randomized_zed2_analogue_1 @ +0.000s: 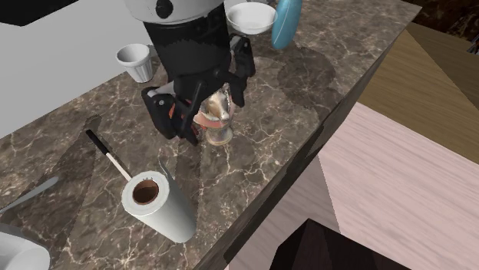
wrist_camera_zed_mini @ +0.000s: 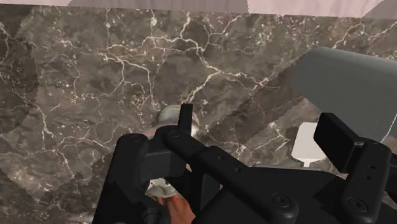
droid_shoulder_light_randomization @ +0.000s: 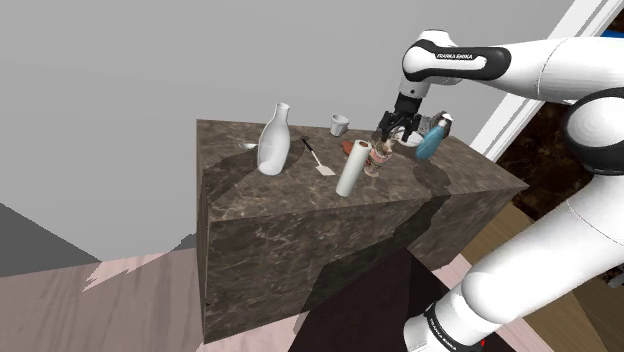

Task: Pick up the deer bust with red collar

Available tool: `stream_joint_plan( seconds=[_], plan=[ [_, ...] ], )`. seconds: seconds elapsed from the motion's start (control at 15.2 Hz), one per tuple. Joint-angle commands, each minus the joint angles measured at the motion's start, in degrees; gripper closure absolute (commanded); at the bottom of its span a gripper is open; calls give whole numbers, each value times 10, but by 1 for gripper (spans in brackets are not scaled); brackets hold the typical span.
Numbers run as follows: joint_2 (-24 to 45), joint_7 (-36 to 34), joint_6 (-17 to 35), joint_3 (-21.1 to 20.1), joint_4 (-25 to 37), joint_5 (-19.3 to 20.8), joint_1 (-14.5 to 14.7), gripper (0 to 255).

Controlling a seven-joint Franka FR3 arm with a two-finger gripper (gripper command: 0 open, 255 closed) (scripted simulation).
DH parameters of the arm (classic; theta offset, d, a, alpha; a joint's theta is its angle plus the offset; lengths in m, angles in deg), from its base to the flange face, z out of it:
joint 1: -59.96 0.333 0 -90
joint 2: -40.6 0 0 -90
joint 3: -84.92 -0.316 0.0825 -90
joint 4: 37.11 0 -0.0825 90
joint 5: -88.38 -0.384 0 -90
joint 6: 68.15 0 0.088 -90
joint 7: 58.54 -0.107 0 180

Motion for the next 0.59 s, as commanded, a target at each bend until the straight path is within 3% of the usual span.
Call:
stream_joint_plan(
  seconds=[0.0, 0.4, 0.53],
  plan=[
    [40, -4, 0, 10, 37, -8, -9, 0],
    [169, -11, -10, 39, 164, -44, -43, 0],
    [172, -11, -3, 39, 160, -45, -44, 0]
  ],
)
